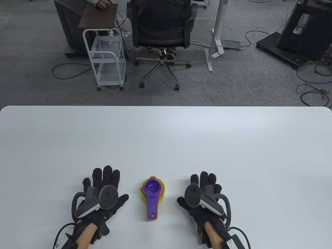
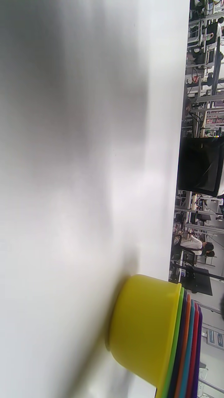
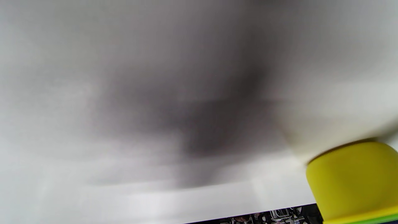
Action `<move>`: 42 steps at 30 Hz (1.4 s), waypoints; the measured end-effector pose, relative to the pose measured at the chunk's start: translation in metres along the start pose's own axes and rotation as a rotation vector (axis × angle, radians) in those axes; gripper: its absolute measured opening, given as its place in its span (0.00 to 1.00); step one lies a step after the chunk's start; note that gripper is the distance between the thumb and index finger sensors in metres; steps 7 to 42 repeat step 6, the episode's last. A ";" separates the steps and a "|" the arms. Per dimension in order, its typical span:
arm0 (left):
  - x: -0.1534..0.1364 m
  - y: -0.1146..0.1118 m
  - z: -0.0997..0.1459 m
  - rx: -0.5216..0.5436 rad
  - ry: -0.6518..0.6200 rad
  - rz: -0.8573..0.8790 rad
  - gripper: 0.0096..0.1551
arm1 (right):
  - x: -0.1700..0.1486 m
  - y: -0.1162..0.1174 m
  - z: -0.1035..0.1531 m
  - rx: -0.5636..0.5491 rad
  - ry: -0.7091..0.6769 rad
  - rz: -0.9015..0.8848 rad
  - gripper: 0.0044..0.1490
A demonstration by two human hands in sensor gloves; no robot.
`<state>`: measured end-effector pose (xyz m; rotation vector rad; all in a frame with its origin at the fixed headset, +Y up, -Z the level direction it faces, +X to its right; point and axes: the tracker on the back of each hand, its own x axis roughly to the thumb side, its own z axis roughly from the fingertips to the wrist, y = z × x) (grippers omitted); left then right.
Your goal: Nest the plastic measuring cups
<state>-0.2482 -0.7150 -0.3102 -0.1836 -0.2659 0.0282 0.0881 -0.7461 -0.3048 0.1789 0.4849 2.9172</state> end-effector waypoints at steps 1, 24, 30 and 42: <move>0.000 0.000 0.000 -0.006 0.001 0.000 0.55 | 0.000 0.001 -0.001 0.007 0.003 -0.003 0.64; 0.002 -0.004 -0.002 -0.059 0.008 -0.007 0.55 | -0.001 0.002 -0.001 0.028 0.012 -0.003 0.64; 0.002 -0.004 -0.002 -0.059 0.008 -0.007 0.55 | -0.001 0.002 -0.001 0.028 0.012 -0.003 0.64; 0.002 -0.004 -0.002 -0.059 0.008 -0.007 0.55 | -0.001 0.002 -0.001 0.028 0.012 -0.003 0.64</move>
